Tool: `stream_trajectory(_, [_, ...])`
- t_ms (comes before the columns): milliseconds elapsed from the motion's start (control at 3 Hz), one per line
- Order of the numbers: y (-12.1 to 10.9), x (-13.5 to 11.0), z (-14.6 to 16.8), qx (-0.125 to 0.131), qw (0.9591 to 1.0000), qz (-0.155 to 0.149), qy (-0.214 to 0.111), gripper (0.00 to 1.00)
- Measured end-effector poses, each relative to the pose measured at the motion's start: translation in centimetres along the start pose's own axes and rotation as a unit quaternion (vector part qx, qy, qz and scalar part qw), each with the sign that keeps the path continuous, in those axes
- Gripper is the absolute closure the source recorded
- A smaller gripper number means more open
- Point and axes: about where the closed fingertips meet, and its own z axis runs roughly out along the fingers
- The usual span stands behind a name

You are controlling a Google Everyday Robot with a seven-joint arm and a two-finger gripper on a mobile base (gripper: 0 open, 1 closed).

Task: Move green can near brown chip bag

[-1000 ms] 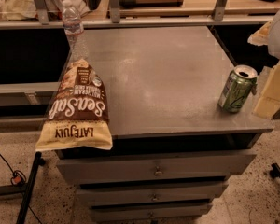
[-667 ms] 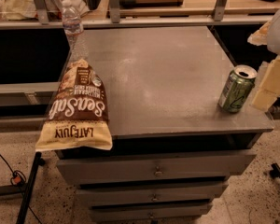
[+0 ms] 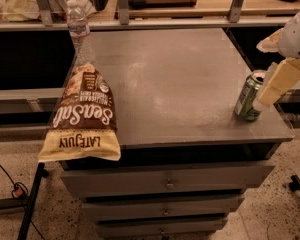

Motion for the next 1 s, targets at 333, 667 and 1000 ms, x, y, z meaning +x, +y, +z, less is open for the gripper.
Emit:
stream_trajectory(333, [-1.7, 1.1, 1.7, -0.008, 0.9996, 0.013, -0.025, 0.00])
stream_trajectory(667, [-2.8, 2.5, 2.9, -0.011, 0.9989, 0.024, -0.038, 0.16])
stream_trajectory(1000, [-3.2, 3.3, 3.5, -0.006, 0.9985, 0.019, -0.051, 0.40])
